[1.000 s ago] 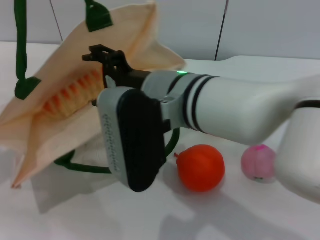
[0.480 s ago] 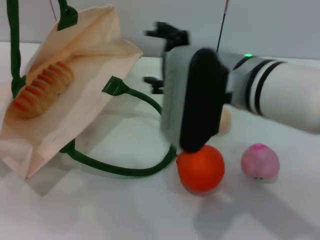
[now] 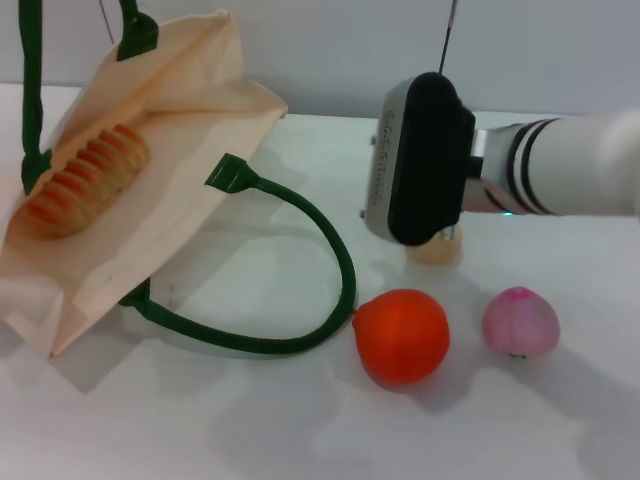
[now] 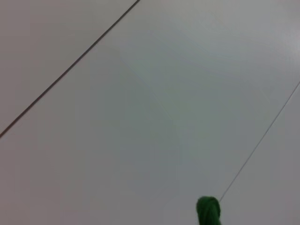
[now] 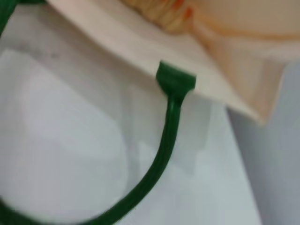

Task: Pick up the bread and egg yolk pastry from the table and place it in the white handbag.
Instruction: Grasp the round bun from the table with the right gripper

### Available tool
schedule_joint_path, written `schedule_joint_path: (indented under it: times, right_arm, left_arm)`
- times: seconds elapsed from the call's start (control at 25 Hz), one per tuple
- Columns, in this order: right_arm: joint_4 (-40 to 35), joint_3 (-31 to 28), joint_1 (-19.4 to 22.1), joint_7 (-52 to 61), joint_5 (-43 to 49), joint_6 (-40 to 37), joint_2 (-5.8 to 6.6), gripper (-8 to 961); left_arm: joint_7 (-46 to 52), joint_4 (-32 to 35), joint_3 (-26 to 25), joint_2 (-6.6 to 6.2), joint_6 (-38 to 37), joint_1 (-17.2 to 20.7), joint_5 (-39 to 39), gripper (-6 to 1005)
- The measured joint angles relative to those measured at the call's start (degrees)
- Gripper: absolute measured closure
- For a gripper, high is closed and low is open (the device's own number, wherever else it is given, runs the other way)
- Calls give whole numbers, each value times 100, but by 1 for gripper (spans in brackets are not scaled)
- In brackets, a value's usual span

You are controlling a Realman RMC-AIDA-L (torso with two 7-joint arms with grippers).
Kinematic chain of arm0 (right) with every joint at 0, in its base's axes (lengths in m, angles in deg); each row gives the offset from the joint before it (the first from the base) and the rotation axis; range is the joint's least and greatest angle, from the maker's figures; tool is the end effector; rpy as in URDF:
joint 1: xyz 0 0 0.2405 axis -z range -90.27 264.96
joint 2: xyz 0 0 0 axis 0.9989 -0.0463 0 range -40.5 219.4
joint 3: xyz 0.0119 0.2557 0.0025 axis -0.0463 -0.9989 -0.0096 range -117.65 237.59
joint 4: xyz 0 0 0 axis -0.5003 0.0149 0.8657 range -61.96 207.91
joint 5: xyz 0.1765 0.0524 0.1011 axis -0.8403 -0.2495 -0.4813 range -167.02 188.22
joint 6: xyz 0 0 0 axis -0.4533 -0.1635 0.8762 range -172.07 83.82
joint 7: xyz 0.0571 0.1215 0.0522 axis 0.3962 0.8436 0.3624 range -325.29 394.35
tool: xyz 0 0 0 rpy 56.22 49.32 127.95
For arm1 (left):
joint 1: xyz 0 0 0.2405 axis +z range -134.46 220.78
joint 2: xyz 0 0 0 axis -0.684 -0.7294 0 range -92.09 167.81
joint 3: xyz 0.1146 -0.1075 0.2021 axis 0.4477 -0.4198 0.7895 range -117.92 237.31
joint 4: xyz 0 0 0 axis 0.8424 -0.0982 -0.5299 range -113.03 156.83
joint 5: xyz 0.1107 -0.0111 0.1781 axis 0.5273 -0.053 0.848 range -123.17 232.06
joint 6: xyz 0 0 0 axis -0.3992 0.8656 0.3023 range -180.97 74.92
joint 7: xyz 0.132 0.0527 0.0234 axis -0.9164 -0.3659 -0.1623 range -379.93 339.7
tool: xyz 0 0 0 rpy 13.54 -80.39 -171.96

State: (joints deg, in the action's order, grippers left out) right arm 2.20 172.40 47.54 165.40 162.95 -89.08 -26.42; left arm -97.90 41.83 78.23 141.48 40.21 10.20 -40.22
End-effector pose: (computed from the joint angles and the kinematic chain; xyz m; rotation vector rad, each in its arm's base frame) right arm 0.1131 0.3894 -0.0834 -2.5074 -0.3579 -0.4162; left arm -0.2785 0.3727 0.1657 -1.9196 -1.0262 -1.6023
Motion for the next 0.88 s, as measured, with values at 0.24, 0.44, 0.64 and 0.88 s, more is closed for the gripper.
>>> schedule_joint_path:
  times: [0.24,0.44,0.64,0.88]
  right_arm:
    - [808,-582,-465,-418,-647,-572,3,68]
    - [1489,-978,-900,-616,-944,-952,-3,72]
    - [2375,-1220,-1366,-712,-1124,-1025,-9,75]
    - [3060,-1295,-1722,-718,-1156,-919,-17,80]
  left_arm:
    - [0,0,2,-1,-8,-4,17,880]
    - [0,2,2,-1,1,-7,17,880]
    - [0,2,2,-1,7,-34,17,880]
    - [0,-1,15,1,-4,-56,18,880]
